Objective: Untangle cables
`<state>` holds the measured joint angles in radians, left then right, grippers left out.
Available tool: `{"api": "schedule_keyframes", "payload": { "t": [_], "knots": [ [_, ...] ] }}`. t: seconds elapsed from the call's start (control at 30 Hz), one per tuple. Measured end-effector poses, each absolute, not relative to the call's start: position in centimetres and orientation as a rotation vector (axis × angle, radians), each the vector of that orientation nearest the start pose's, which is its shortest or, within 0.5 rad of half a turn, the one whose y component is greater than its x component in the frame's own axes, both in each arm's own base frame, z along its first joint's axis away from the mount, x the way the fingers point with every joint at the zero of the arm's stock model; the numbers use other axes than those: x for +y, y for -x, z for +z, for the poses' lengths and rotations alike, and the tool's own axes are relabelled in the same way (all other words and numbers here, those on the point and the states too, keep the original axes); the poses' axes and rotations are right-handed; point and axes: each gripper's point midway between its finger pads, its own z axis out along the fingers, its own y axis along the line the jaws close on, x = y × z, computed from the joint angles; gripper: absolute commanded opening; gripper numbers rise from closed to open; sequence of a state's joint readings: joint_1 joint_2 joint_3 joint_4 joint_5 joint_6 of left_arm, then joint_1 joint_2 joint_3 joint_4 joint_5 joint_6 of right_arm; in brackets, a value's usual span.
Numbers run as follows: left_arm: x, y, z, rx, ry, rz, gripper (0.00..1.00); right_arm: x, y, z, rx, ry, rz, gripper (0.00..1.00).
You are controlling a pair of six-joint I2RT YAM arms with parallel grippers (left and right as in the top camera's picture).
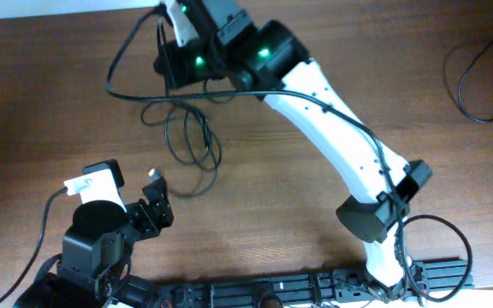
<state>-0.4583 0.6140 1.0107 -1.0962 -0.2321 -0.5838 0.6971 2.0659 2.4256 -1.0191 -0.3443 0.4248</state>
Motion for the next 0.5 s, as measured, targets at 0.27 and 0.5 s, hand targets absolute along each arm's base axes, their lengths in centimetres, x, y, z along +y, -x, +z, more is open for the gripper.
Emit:
{"api": "schedule_keyframes", "payload": {
  "t": [0.27, 0.5],
  "knots": [
    [-4.9, -18.9, 26.0, 2.250, 0.264, -0.295, 0.91, 36.8, -35.7, 45.5, 2.046, 0.519, 1.000, 0.04],
    [-4.6, -19.0, 26.1, 2.241, 0.275, -0.273, 0.96, 34.5, -33.3, 50.8, 1.914, 0.507, 1.023, 0.04]
  ]
}}
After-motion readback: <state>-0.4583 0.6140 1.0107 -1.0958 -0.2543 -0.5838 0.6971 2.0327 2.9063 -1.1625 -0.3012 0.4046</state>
